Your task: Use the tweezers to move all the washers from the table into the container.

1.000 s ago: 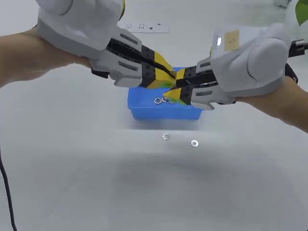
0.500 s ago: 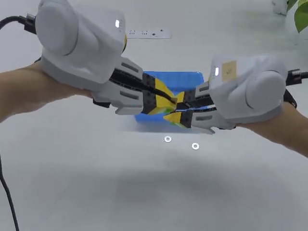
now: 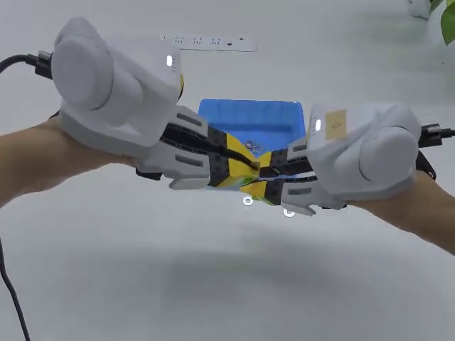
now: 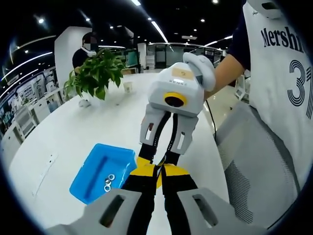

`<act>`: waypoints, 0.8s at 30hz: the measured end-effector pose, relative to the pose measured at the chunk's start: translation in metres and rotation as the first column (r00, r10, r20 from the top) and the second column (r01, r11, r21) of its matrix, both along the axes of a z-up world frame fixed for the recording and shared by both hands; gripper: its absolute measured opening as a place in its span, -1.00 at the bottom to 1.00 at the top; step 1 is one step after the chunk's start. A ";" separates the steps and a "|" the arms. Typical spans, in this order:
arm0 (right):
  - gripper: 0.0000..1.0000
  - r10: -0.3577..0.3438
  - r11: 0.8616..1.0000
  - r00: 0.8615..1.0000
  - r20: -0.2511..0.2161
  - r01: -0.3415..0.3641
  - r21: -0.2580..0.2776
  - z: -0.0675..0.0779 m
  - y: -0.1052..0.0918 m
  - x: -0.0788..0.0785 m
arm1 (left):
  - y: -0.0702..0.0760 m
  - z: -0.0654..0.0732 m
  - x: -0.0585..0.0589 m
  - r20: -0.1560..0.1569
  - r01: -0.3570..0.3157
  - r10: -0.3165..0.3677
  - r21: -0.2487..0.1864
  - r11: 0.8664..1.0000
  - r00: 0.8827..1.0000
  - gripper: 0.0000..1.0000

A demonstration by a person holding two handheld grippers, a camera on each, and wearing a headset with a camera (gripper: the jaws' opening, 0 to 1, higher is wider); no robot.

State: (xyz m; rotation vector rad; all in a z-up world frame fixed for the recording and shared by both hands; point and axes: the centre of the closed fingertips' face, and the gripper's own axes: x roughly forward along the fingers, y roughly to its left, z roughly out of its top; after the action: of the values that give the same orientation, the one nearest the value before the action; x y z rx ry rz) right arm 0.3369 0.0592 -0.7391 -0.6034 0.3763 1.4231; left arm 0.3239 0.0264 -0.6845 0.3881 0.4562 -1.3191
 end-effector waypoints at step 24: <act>-0.76 -0.016 1.000 0.998 -0.068 0.014 -0.023 -0.027 0.005 0.002 | 0.009 -0.026 0.006 -0.061 -0.029 0.029 0.009 1.000 0.998 -0.86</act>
State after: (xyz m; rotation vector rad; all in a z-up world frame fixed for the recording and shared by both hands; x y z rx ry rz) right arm 0.3386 0.0643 -0.7661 -0.5701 0.4507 1.4296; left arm 0.3298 0.0357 -0.7110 0.3471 0.5166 -1.3041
